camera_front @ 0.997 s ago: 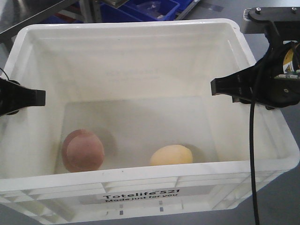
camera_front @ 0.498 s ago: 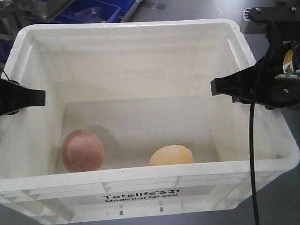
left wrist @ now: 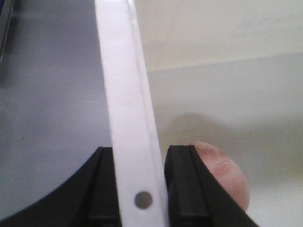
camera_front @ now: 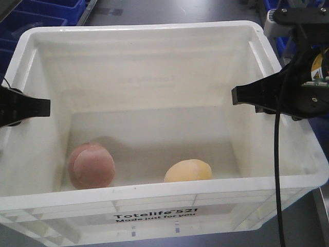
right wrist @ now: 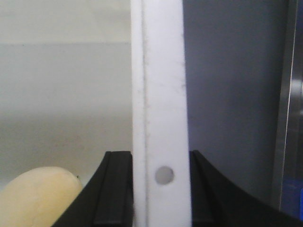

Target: Place moving items into box and shelve

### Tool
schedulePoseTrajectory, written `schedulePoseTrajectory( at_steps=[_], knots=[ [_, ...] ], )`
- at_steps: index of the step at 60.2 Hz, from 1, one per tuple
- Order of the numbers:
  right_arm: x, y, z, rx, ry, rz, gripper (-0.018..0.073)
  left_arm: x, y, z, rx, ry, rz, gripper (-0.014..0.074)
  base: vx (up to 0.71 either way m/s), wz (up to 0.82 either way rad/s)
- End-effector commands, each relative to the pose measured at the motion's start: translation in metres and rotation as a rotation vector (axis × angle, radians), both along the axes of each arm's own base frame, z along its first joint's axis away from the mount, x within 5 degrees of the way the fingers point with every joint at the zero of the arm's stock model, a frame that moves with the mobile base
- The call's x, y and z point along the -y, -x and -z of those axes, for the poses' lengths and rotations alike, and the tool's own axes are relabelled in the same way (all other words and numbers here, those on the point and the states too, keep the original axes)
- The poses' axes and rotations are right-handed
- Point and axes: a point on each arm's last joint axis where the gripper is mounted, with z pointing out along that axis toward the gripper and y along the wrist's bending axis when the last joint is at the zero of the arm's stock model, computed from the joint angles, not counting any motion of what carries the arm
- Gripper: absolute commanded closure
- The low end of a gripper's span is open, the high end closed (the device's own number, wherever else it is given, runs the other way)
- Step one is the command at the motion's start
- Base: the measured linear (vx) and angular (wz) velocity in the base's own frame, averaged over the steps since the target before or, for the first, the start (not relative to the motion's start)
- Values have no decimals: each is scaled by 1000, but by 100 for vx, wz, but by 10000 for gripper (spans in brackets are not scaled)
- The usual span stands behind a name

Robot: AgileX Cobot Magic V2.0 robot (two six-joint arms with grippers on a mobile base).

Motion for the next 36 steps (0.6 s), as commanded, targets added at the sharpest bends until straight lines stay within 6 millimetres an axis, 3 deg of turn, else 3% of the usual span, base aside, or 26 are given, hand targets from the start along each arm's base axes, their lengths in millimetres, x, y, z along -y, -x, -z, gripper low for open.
schedulePoseTrajectory(
  at_steps=[1, 36],
  knots=[
    [8, -2, -24, 161, -3, -5, 464, -1, -1, -23, 166, 27, 41, 502, 23, -34],
    [8, -2, -24, 161, -3, -5, 464, -1, -1, -23, 166, 27, 41, 502, 29, -18]
  ],
)
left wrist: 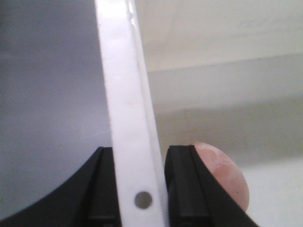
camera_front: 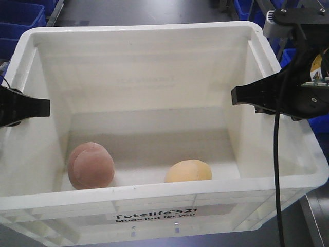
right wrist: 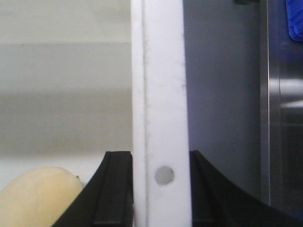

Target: Place moving items into box and shelve

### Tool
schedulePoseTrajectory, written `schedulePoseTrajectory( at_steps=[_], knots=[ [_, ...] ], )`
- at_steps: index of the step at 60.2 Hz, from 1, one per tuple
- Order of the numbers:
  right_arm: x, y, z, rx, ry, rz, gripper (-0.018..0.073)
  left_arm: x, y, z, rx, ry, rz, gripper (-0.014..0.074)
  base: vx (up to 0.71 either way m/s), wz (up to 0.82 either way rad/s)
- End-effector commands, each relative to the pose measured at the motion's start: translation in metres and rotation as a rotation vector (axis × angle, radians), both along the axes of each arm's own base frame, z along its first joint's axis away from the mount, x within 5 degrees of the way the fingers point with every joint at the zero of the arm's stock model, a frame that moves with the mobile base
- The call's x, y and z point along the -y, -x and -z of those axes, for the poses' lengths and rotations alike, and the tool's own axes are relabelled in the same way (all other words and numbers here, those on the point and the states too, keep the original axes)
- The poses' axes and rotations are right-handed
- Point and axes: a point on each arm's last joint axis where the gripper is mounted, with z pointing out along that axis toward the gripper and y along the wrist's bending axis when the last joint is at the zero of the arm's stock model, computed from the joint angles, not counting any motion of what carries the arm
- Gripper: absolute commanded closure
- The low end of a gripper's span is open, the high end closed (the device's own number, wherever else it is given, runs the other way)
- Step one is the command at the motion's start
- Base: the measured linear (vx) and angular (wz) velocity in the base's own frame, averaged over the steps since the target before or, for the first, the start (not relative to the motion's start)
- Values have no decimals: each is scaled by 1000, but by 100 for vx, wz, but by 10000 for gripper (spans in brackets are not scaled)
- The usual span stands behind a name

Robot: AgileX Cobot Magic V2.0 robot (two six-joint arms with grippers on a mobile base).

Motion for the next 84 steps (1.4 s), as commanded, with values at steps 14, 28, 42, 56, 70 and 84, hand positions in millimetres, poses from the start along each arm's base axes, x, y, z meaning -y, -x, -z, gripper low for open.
schedulePoseTrajectory(
  at_steps=[14, 28, 42, 56, 70, 84],
  knots=[
    [8, -2, -24, 162, -3, -5, 464, -1, -1, -23, 167, 26, 41, 502, 34, -9],
    [8, -2, -24, 163, -3, -5, 464, -1, -1, -23, 167, 26, 41, 502, 36, -8],
    [8, -2, -24, 163, -3, -5, 464, -1, -1, -23, 167, 26, 41, 502, 37, -6],
    [8, -2, -24, 163, -3, -5, 464, -1, -1, -23, 167, 26, 41, 502, 37, -5],
    [8, -2, -24, 163, -3, -5, 464, -1, -1, -23, 166, 26, 40, 502, 37, -3],
    [8, -2, -24, 163, -3, -5, 464, -1, -1, -23, 166, 26, 41, 502, 37, 0]
  ],
)
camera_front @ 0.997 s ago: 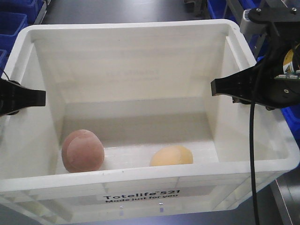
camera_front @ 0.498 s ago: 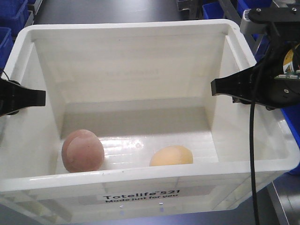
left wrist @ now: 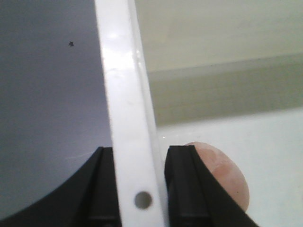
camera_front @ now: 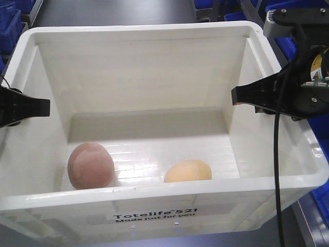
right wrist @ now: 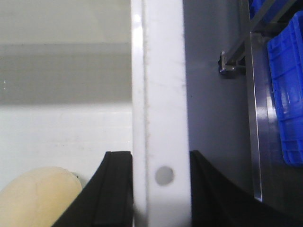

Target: Place moving items into box and shelve

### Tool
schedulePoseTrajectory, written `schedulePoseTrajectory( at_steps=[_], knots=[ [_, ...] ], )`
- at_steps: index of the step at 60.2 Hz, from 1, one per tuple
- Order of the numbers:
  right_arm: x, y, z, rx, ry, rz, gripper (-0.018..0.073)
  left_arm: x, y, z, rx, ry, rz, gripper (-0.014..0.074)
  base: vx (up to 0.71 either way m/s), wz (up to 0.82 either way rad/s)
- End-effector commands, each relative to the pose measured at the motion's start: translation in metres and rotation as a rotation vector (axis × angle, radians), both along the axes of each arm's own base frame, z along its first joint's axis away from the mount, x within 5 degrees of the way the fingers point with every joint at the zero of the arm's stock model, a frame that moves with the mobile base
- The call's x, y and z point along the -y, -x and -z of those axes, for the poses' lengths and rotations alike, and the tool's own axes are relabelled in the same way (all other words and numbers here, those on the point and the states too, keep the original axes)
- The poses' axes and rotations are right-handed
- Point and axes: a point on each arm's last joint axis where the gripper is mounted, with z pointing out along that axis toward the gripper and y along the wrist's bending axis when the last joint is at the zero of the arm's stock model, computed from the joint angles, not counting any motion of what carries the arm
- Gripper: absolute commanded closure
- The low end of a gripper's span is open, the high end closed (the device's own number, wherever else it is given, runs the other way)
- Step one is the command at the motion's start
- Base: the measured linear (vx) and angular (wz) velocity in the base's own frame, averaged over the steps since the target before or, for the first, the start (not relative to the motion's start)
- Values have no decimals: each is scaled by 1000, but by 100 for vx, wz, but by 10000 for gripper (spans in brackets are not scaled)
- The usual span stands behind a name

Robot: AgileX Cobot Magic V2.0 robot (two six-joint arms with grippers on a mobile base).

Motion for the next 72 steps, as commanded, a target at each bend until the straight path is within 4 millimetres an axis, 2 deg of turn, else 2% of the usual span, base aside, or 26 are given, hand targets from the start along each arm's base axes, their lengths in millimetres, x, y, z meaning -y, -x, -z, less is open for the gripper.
schedulePoseTrajectory(
  at_steps=[1, 72],
  knots=[
    [8, -2, -24, 162, -3, -5, 464, -1, -1, -23, 166, 26, 41, 502, 37, 2],
    [8, -2, -24, 161, -2, -5, 464, -1, -1, -23, 166, 26, 41, 502, 35, 3]
  ],
)
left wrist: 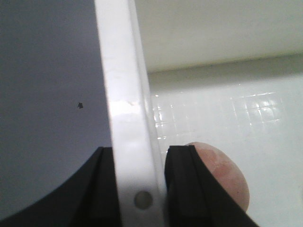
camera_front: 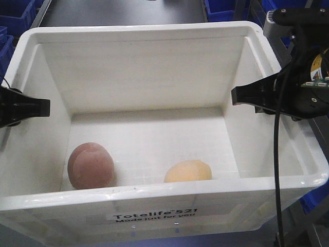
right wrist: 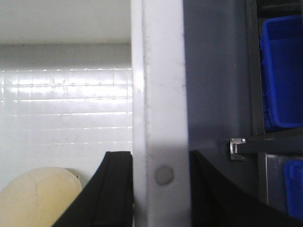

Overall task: Place moving items into box and shelve
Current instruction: 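Hold the tote rims with both grippers while aligning with the roller shelf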

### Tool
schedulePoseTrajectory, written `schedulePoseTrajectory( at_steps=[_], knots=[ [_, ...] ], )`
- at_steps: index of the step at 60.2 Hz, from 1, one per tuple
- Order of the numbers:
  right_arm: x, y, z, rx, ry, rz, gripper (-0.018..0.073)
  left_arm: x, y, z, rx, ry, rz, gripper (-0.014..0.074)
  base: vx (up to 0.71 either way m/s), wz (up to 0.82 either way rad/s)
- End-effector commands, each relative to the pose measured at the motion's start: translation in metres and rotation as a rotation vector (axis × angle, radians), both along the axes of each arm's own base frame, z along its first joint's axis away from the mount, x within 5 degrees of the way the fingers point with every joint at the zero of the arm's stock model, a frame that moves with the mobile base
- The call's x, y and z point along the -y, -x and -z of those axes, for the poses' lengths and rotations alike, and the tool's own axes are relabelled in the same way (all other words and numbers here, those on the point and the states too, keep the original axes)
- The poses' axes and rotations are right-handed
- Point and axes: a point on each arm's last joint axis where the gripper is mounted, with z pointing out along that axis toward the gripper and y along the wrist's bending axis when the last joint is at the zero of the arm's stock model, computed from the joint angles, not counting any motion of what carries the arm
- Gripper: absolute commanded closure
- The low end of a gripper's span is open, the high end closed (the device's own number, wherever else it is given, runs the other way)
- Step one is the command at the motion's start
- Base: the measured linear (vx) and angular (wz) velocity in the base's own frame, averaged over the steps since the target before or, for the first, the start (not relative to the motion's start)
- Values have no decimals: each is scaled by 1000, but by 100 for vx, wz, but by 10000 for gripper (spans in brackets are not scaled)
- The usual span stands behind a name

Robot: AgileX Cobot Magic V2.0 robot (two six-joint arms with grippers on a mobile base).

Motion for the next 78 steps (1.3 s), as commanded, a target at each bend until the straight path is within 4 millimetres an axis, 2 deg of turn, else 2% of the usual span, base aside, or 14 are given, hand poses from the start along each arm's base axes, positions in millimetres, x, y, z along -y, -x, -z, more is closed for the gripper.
schedulePoseTrajectory(
  at_steps=[1, 78],
  knots=[
    [8, -2, -24, 161, -2, -5, 464, -1, -1, -23, 166, 26, 41, 502, 34, 2],
    [8, -2, -24, 161, -2, -5, 464, -1, -1, -23, 166, 26, 41, 502, 34, -1]
  ],
)
